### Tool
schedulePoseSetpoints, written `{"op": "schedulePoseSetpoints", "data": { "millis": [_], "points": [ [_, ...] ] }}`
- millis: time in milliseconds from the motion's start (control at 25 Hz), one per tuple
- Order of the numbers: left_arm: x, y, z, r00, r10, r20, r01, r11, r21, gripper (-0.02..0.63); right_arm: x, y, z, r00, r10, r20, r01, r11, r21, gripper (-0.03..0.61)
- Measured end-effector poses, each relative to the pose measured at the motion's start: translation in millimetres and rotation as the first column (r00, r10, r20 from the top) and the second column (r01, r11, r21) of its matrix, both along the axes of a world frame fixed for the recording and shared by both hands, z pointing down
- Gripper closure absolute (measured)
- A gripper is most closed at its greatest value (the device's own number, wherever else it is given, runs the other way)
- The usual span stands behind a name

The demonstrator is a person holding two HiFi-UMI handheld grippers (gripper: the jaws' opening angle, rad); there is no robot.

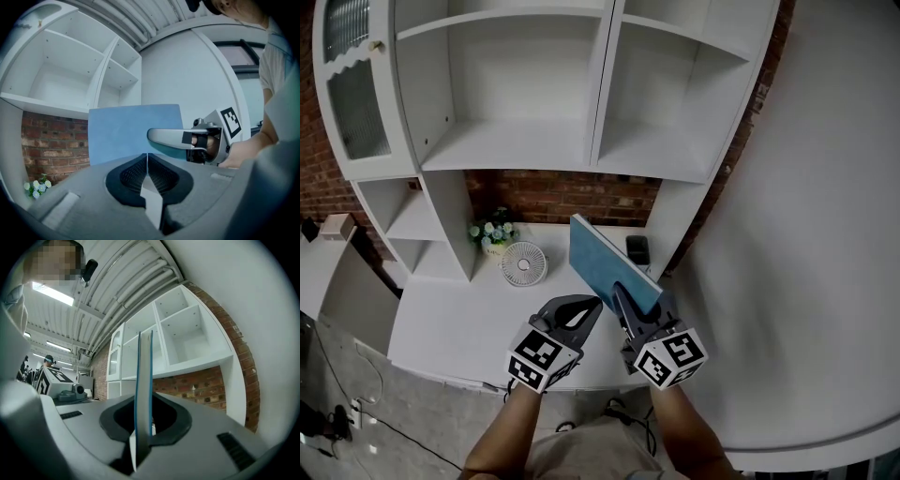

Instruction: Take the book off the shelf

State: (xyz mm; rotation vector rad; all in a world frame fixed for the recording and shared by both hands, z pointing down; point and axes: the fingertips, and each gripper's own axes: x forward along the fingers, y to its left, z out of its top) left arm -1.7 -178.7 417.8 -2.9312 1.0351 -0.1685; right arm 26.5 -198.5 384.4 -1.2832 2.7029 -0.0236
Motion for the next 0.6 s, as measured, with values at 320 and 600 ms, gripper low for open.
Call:
{"op": "schedulePoseSetpoints", "data": {
  "millis": [320,600],
  "points": [
    [-18.8,1.3,15.3,0.999,-0.038,-0.002,0.038,0.999,-0.036,0.603,-20.6,6.8,27.3,0.998,-0.058,-0.018,0.058,0.998,-0.004,0.526],
    [-26.9,4.7,15.0,0.999,-0.048,-0.013,0.048,0.998,-0.045,0.603,-28.8,13.8,38.3,0.998,-0.062,-0.02,0.062,0.998,-0.02,0.526]
  ]
}}
